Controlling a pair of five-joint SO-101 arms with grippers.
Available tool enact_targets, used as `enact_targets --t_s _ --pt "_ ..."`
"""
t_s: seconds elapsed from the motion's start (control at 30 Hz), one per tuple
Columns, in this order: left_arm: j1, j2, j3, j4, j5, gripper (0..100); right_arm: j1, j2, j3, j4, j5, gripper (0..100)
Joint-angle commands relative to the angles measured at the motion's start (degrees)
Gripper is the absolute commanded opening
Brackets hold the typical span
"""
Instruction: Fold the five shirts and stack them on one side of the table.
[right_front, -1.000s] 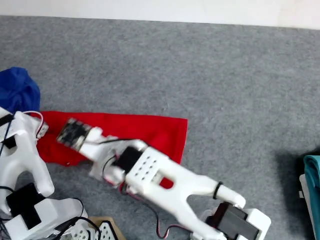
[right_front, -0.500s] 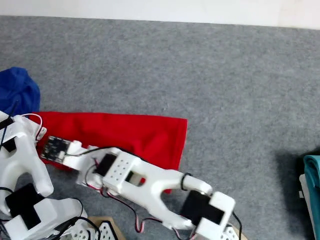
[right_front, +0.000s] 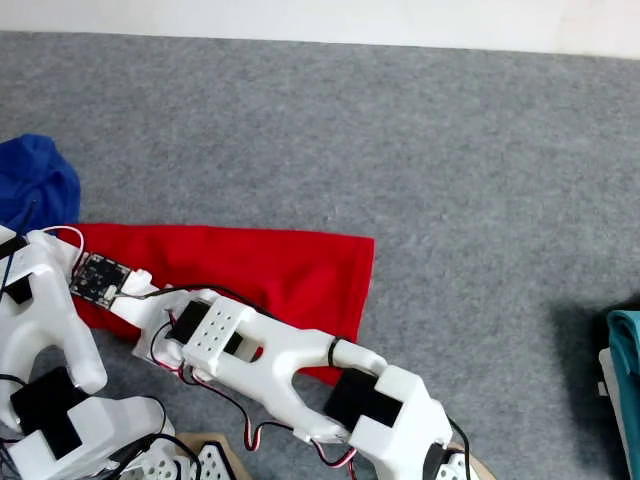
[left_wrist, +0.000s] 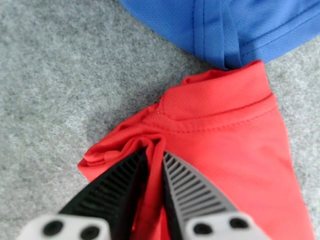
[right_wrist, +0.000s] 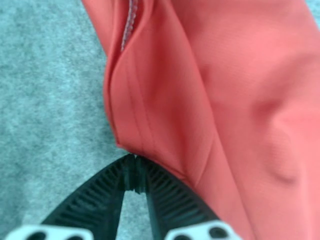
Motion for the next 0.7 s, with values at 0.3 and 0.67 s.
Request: enact_targets --t_s 0.3,0.67 --pt "-0.66 -0.31 -0.31 -0.79 0.53 3 -6.81 -3.65 -2.77 6.29 -4.13 0.8" --pt "-0.66 -0.31 -0.22 -0.62 0.62 3 -0.13 0.22 -2.68 -5.67 -4.66 0.8"
